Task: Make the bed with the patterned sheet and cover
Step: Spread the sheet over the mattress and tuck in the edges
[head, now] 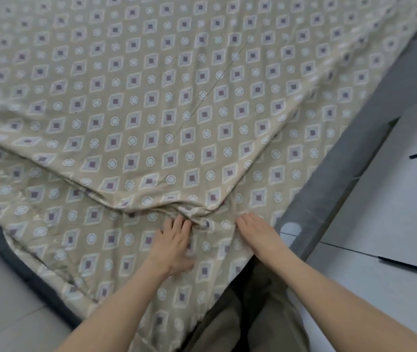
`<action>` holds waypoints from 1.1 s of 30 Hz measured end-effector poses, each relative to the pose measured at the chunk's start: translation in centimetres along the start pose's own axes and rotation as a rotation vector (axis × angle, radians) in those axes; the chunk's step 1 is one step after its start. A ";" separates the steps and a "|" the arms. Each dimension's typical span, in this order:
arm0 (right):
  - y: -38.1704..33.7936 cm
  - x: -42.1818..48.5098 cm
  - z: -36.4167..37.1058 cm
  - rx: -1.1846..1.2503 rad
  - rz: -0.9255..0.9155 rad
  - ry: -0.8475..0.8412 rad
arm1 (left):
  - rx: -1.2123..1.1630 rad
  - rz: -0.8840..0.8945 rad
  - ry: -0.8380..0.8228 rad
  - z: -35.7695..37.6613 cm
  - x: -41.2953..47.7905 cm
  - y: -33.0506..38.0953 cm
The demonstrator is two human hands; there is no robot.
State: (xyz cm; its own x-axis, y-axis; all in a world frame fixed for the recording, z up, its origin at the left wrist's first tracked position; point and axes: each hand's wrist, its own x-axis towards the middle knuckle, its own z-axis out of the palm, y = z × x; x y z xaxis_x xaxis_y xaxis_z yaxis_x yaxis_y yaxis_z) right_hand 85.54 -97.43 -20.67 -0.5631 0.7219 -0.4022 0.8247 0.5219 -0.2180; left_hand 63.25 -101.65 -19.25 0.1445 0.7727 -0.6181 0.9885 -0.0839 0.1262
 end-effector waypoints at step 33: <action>1.0 -3.8 1.5 0.408 0.268 -0.309 | 0.171 0.217 -0.486 -0.6 0.4 1.9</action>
State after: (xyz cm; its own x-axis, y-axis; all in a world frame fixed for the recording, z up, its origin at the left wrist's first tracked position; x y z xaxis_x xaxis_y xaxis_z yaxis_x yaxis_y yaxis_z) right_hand 88.58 -100.33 -20.65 -0.3409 0.6065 -0.7183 0.9244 0.0771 -0.3736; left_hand 65.13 -101.13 -18.79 0.3095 0.3509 -0.8838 0.9212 -0.3410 0.1872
